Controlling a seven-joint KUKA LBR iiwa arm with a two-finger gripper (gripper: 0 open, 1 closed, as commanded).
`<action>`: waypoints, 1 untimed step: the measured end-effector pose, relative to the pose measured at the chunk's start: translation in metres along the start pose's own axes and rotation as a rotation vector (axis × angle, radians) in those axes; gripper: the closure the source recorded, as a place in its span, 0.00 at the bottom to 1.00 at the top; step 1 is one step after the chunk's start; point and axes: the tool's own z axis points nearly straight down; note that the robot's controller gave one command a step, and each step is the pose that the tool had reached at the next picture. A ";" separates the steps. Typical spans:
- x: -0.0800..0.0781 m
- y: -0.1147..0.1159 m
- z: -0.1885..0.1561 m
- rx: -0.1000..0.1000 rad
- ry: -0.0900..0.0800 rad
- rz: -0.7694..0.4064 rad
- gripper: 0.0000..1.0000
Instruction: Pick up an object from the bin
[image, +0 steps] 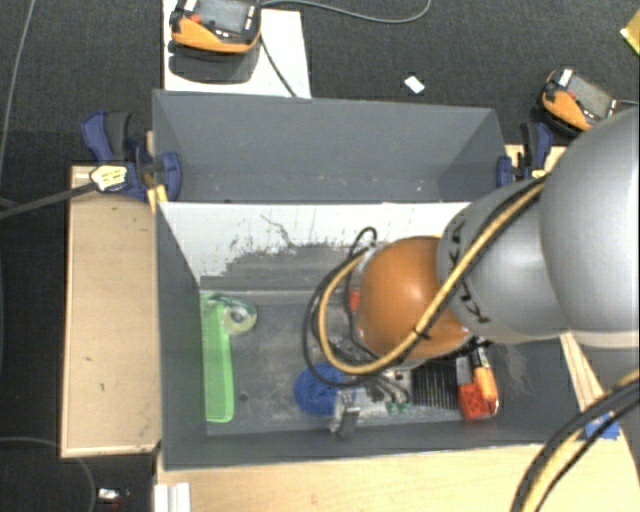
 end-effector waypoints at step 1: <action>-0.001 0.022 -0.002 0.002 -0.002 0.026 1.00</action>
Offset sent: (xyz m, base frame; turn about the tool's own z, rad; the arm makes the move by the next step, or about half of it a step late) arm 0.0000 0.0000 0.0000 0.0000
